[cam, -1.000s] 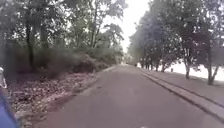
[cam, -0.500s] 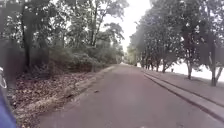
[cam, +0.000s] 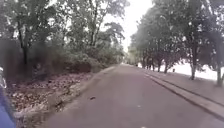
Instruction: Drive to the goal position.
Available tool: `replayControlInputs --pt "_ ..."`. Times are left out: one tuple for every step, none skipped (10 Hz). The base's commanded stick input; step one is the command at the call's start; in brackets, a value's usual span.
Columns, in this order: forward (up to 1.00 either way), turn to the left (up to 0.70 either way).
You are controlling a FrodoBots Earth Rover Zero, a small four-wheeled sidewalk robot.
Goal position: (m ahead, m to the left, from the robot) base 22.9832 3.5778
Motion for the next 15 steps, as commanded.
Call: replayControlInputs --pt "0.7 -0.01" --pt "0.7 -0.01" --pt "0.7 -0.01" --pt "0.7 -0.01" --pt "0.7 -0.01" --pt "0.7 -0.01" --pt "0.7 -0.01" --pt "0.7 -0.01" --pt "0.7 -0.01" --pt "0.7 -0.01" --pt "0.7 -0.01" --pt "0.7 -0.02" --pt "0.7 -0.02" --pt "0.7 -0.03" --pt "0.7 -0.23"
